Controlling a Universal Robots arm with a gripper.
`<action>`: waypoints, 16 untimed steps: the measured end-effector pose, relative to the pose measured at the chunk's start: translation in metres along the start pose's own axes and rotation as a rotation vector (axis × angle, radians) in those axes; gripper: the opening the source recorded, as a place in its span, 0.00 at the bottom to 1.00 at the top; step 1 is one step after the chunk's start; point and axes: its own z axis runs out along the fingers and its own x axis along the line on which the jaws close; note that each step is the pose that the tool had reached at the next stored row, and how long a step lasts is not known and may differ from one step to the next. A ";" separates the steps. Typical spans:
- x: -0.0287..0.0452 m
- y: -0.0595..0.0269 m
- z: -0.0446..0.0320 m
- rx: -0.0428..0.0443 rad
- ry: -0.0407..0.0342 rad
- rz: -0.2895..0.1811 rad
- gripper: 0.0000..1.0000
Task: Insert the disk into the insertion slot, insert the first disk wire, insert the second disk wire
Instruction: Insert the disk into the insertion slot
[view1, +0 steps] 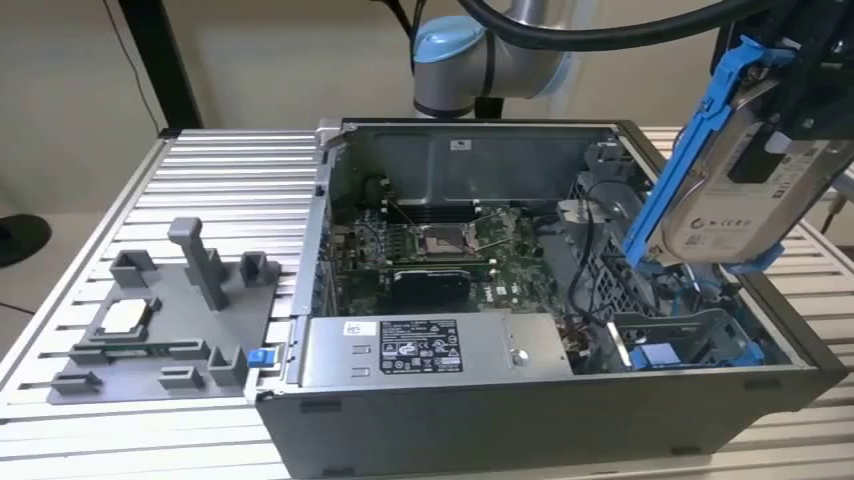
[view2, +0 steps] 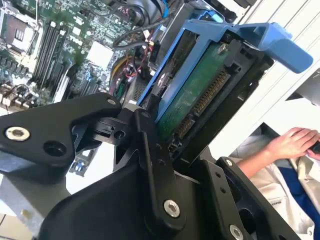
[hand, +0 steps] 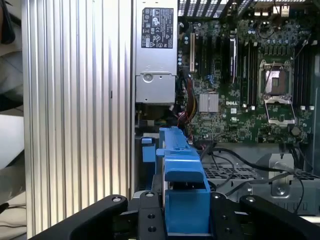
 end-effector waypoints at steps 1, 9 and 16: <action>0.0001 -0.0007 0.0005 -0.0001 -0.0001 0.000 0.00; 0.0009 -0.0073 0.0050 -0.0007 -0.0001 0.000 0.00; 0.0024 -0.0110 0.0103 -0.0007 -0.0001 0.000 0.00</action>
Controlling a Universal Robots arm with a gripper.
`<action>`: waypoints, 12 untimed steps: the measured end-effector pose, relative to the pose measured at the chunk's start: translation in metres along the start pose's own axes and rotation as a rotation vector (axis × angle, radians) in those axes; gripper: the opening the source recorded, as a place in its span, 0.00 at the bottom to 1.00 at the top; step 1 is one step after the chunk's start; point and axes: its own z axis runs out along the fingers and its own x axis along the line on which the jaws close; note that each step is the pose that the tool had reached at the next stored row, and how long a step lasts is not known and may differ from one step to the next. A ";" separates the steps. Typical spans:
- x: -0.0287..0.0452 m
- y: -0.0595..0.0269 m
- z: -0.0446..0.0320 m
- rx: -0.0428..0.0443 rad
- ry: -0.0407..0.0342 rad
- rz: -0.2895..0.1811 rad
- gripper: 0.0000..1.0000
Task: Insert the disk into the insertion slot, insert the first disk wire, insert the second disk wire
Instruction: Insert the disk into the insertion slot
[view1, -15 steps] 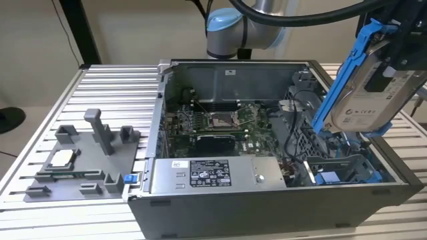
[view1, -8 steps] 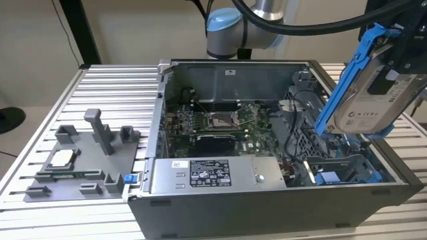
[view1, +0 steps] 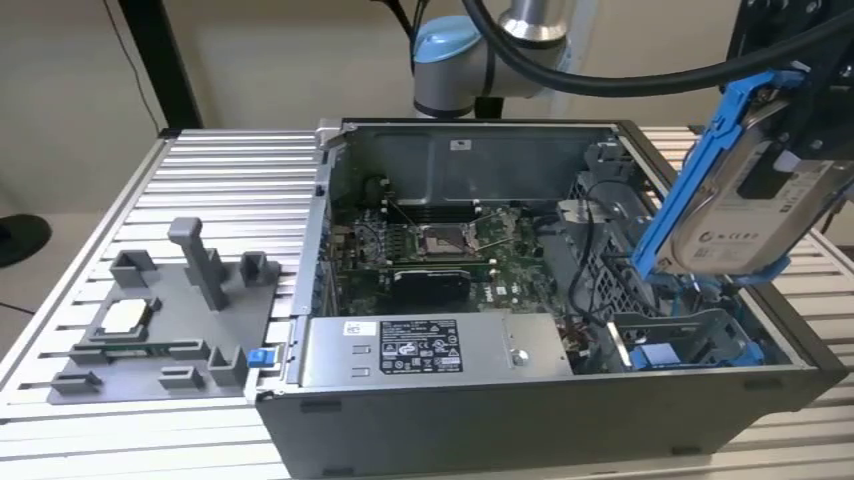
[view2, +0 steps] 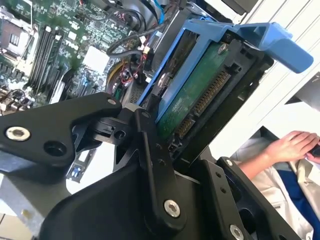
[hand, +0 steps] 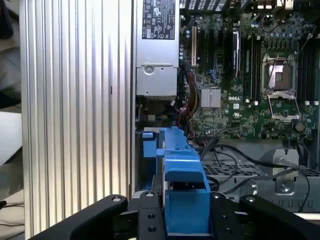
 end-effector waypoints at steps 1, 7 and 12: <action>0.0002 -0.0005 0.0007 0.0000 0.0000 0.000 0.00; 0.0010 -0.0033 0.0051 0.0000 0.0000 0.000 0.00; 0.0016 -0.0051 0.0080 0.0000 0.0000 0.000 0.00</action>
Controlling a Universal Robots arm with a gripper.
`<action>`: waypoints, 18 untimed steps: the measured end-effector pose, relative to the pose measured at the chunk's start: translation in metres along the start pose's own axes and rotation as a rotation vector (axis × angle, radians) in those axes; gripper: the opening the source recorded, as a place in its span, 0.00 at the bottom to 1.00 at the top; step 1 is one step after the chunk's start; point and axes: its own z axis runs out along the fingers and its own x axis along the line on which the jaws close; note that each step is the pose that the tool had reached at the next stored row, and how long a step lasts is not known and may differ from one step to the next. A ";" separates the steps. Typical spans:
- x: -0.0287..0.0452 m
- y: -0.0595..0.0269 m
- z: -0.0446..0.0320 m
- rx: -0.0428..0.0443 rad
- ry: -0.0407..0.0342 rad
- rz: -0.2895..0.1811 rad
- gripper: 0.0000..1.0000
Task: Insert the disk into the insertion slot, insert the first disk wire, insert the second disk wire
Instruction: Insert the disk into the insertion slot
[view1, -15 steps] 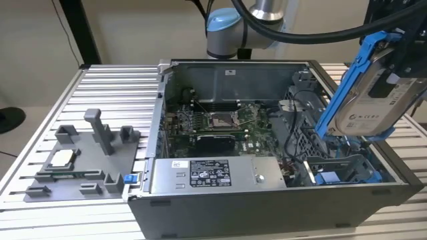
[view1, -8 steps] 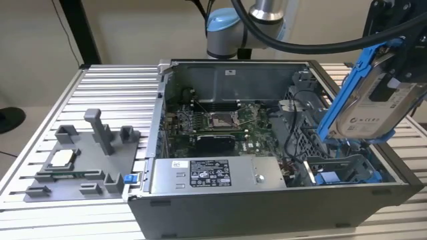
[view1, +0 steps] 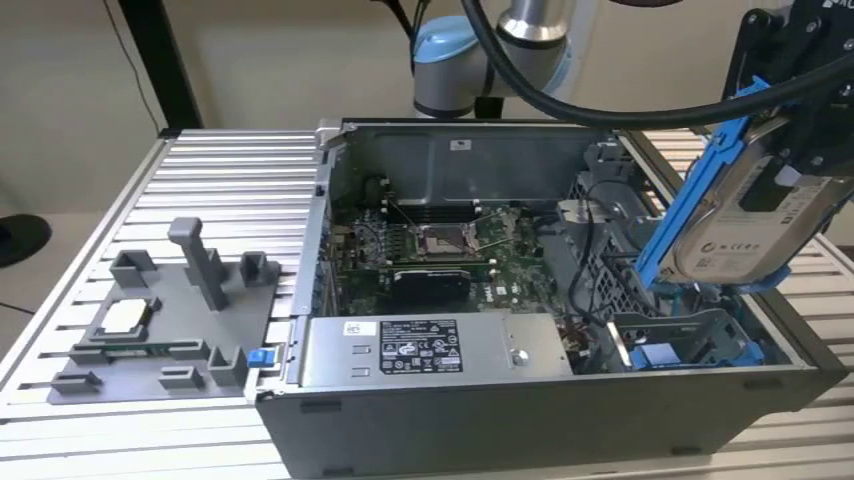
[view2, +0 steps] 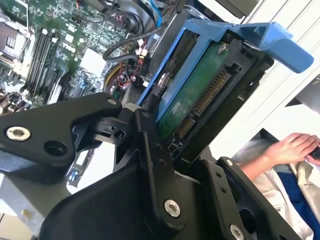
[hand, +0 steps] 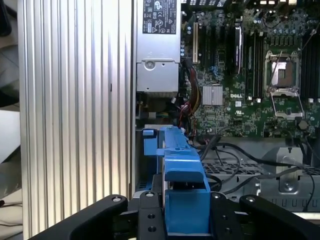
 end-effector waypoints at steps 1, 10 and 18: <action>0.0002 -0.0004 0.0008 0.0000 -0.0001 0.000 0.00; 0.0013 -0.0042 0.0118 -0.0004 0.0001 0.000 0.00; 0.0013 -0.0066 0.0214 -0.0004 0.0000 0.000 0.00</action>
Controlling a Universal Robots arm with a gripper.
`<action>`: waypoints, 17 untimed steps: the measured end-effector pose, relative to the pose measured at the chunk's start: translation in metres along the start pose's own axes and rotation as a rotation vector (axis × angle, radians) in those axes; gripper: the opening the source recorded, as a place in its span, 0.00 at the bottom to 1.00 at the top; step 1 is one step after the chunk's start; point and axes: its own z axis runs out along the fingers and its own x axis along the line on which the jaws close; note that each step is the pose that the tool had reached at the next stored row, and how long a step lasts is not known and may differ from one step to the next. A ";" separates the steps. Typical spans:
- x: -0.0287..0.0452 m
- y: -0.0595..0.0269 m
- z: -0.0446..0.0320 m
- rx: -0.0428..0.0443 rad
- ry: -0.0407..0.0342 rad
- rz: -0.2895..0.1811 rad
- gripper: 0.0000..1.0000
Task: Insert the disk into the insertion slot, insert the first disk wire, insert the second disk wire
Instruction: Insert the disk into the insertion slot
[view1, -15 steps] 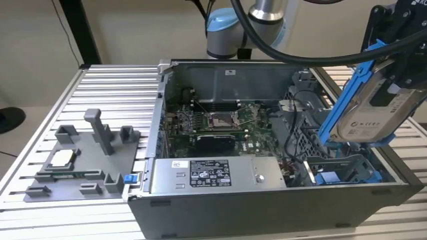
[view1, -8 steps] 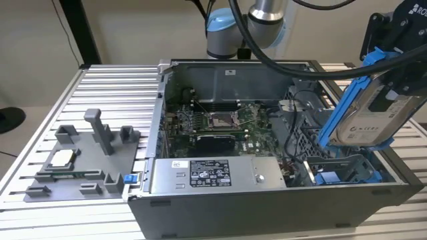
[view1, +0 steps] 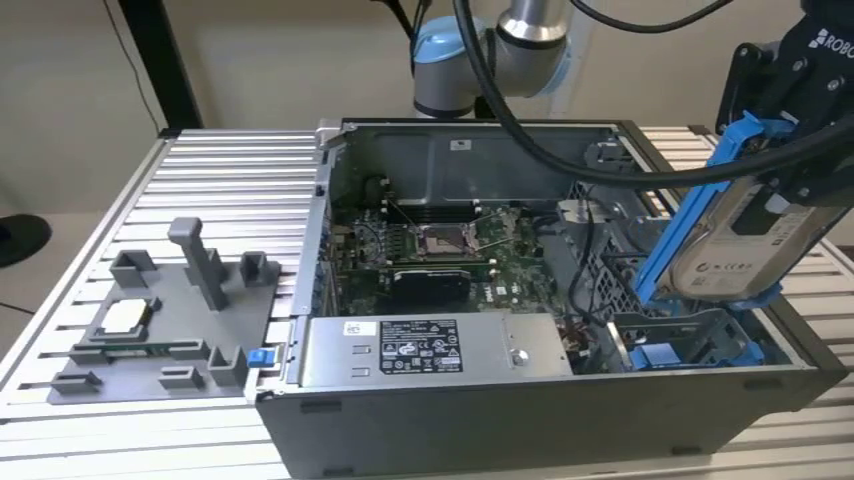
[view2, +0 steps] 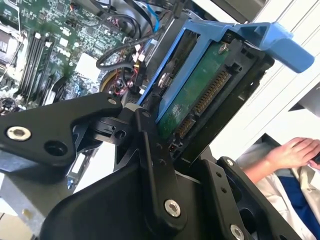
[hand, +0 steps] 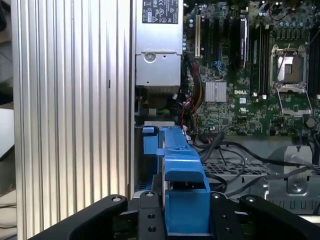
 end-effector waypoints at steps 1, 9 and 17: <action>0.0000 -0.0001 0.0011 0.0000 0.0000 0.000 0.00; 0.0001 -0.0009 0.0105 0.0000 0.0000 0.000 0.00; 0.0000 -0.0015 0.0196 -0.0001 -0.0001 0.000 0.00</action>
